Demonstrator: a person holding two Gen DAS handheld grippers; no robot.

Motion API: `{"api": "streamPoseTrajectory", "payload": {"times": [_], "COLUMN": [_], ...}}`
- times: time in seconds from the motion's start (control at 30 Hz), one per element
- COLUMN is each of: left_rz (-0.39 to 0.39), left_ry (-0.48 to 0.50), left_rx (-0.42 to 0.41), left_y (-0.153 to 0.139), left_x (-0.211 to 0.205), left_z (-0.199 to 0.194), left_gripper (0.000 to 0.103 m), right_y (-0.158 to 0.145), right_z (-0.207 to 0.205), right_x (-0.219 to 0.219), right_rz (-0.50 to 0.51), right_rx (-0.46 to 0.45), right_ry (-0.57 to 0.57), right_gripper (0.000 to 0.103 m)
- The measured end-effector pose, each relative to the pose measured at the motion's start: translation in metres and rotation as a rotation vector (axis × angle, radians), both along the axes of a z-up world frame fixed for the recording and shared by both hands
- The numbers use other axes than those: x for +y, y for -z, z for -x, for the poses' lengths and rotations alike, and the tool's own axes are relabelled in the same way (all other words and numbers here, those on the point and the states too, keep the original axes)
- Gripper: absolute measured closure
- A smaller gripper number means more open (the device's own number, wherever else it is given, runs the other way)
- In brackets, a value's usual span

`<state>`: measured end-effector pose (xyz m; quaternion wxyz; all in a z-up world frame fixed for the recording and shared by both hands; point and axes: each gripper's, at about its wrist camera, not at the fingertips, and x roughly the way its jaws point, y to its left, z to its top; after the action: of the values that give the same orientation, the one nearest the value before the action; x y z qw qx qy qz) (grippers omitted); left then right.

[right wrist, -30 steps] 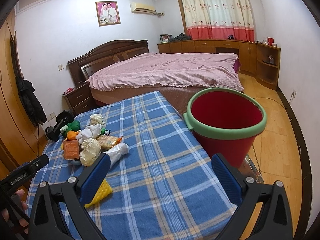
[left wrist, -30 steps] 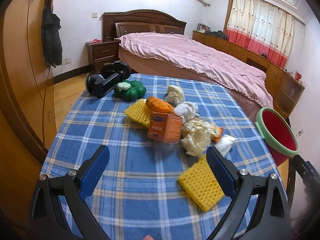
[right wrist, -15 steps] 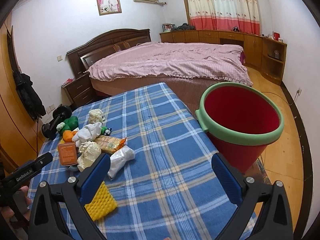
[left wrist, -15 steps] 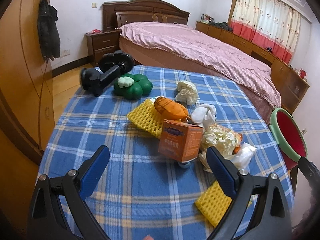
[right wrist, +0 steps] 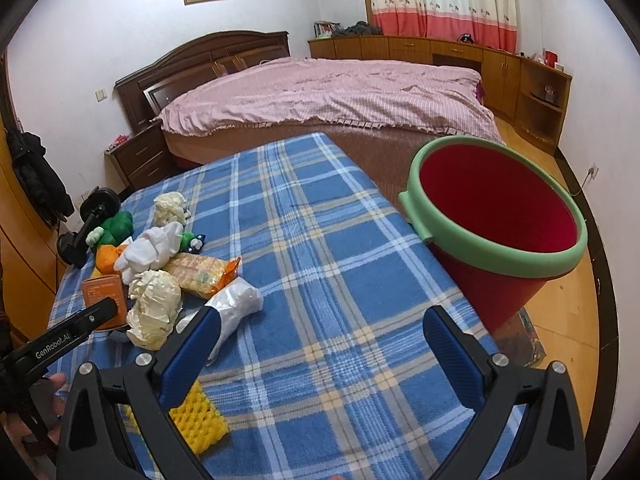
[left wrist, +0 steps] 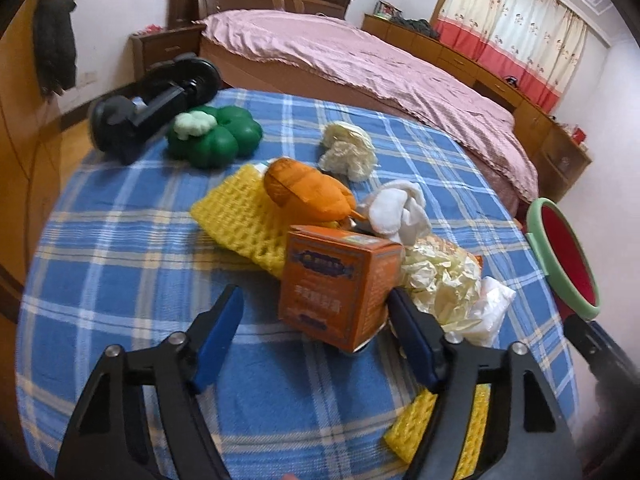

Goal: Collect trash
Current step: 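Grasp the orange box with the left tool while the right tool grasps the white plastic bag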

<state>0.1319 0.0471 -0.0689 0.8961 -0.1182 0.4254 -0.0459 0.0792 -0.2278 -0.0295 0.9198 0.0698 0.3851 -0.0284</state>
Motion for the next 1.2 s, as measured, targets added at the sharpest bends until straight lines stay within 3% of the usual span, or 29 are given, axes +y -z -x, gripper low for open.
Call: {"api": "streamPoseTrajectory", "payload": {"times": [0.17, 0.53, 0.87, 1.2], "left_rz": [0.043, 0.058, 0.062, 0.069], "left_ry": [0.050, 0.054, -0.027, -0.047], "left_rx": [0.004, -0.026, -0.034, -0.044], "left_y": [0.005, 0.000, -0.006, -0.013], "left_x": [-0.003, 0.005, 0.023, 0.022], "left_z": [-0.006, 0.004, 0.017, 0.026], "left_gripper": [0.049, 0.051, 0.051, 0.051], "right_y": [0.005, 0.011, 0.030, 0.044], "right_z": [-0.007, -0.021, -0.043, -0.052], "right_x": [0.008, 0.023, 0.047, 0.058], "right_rz": [0.008, -0.022, -0.070, -0.081], "right_rx": [0.025, 0.050, 0.122, 0.156], "right_ry": [-0.002, -0.057, -0.155, -0.190], "right_gripper": [0.000, 0.000, 0.016, 0.030]}}
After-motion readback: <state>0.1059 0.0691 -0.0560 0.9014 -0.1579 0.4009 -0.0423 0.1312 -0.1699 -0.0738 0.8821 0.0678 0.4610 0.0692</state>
